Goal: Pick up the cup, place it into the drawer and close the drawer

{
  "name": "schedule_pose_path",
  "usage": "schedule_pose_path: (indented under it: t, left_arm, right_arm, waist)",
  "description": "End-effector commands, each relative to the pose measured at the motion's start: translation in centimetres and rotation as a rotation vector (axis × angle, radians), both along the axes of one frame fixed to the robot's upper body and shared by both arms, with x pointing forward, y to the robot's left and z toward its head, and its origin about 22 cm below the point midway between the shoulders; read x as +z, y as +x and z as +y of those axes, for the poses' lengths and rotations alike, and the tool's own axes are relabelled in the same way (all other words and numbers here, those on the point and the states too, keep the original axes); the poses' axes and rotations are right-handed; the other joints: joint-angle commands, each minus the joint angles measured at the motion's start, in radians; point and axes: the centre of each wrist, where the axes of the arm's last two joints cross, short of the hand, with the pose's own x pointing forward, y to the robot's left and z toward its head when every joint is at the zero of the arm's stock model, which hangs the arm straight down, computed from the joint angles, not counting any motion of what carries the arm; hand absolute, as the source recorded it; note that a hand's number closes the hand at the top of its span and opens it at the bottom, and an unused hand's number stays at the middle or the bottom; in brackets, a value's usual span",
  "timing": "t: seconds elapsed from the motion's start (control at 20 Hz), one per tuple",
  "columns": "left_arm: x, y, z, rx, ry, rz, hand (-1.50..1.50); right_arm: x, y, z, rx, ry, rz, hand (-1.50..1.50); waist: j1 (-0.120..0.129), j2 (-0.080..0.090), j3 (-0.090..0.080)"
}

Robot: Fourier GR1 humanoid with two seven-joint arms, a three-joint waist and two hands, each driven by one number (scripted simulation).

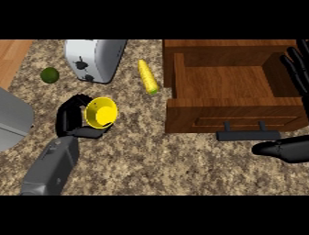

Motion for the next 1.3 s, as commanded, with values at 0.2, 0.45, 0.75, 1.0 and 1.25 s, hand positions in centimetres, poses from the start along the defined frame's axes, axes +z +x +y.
schedule_pose_path:
  t: [0.2,0.45,0.75,1.0,1.25]
  left_arm:
    - [7.7,5.7,-6.1,-0.167,0.017,-0.165,1.5]
    - [15.5,8.9,-8.7,-0.248,0.046,-0.168,1.5]
    - [21.7,8.7,-15.4,-0.27,0.094,-0.166,1.5]
    - [26.8,9.4,-20.0,-0.224,0.151,-0.132,1.5]
    - [27.3,10.5,-21.9,-0.235,0.222,0.002,1.5]
  right_arm:
    - [-0.6,0.6,-0.8,-0.027,-0.021,0.006,-1.5]
    - [-0.8,-1.1,-1.5,-0.041,-0.005,0.002,-1.5]
    - [-1.0,1.6,-0.9,-0.048,0.008,-0.006,-1.5]
    - [-1.5,0.5,0.1,-0.037,0.005,0.0,-1.5]
    - [-1.3,0.8,-0.1,-0.037,0.011,-0.023,-1.5]
  waist:
    - [0.018,-0.008,0.002]
    - [0.011,-0.011,0.002]
    - [0.016,-0.009,0.002]
    - [-0.014,-0.003,0.002]
    - [-0.029,0.005,0.002]
